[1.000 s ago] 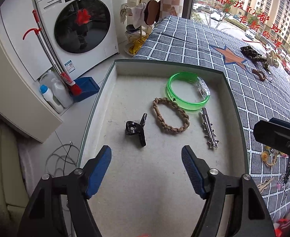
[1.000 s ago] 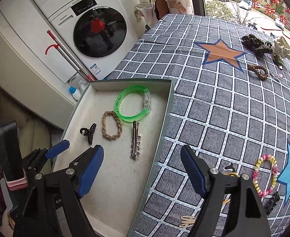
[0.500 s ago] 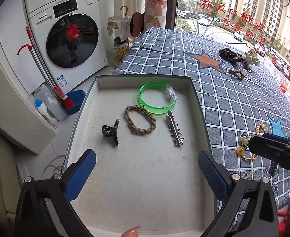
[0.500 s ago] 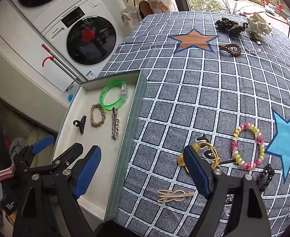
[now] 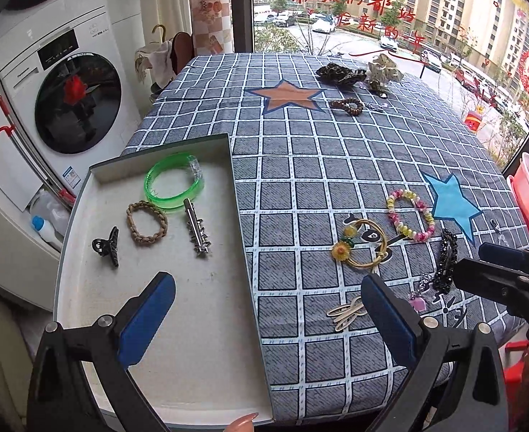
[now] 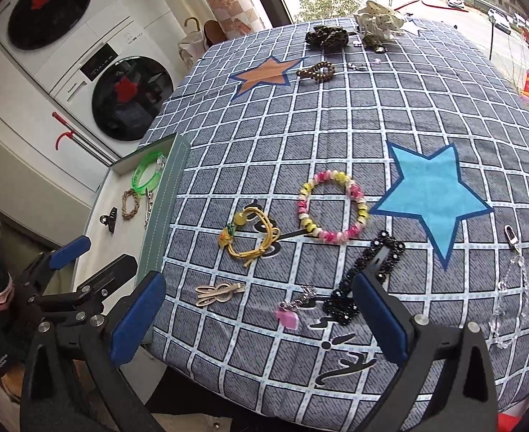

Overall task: Organize jewelry
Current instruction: 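Move both open tools back over the remaining jewelry on the tablecloth, then grasp the pink-yellow beaded bracelet with the left tool while the right tool grasps the crystal chain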

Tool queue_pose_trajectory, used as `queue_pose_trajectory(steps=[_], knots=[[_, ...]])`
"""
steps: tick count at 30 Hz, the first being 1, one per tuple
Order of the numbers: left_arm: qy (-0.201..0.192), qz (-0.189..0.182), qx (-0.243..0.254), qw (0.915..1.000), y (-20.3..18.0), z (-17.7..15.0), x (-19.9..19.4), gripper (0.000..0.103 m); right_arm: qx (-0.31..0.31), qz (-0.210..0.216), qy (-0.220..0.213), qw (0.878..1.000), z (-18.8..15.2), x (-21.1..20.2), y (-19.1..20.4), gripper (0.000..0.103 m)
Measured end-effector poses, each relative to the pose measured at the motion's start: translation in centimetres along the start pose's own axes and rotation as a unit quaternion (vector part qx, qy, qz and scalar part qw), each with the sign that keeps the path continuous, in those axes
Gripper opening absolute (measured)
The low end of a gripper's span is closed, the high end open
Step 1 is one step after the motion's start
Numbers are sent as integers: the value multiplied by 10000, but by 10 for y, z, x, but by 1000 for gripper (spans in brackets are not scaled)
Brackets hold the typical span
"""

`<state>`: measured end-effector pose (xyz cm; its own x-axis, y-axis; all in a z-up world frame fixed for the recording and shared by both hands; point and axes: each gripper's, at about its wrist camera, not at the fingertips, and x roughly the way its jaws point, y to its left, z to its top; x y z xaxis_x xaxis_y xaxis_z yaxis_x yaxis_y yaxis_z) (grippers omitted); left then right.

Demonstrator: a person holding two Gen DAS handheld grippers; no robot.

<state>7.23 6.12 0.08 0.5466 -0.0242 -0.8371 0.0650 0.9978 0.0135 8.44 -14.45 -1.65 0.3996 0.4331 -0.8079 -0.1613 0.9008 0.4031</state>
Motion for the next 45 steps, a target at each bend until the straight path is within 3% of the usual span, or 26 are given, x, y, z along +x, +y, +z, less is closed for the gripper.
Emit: queue_pose_trajectory(steps=[13,18,32,45], knots=[[367,-425,450,9974,-75,8,34,103,570,-1392,-158,9885,-37,-44,-109,103],[378,-383,717,9960,-98,20,47,103,688,-1815,-141,9809,-45,-49,-140,103],[749,-557,713,9931,-139,60,103,103,866,-2265,-153,9700,-45,-45,-178,103],[957,-408,684,9922,-148,63,131,103,856,-2401,-32,9670,-32,-27,-186,103]])
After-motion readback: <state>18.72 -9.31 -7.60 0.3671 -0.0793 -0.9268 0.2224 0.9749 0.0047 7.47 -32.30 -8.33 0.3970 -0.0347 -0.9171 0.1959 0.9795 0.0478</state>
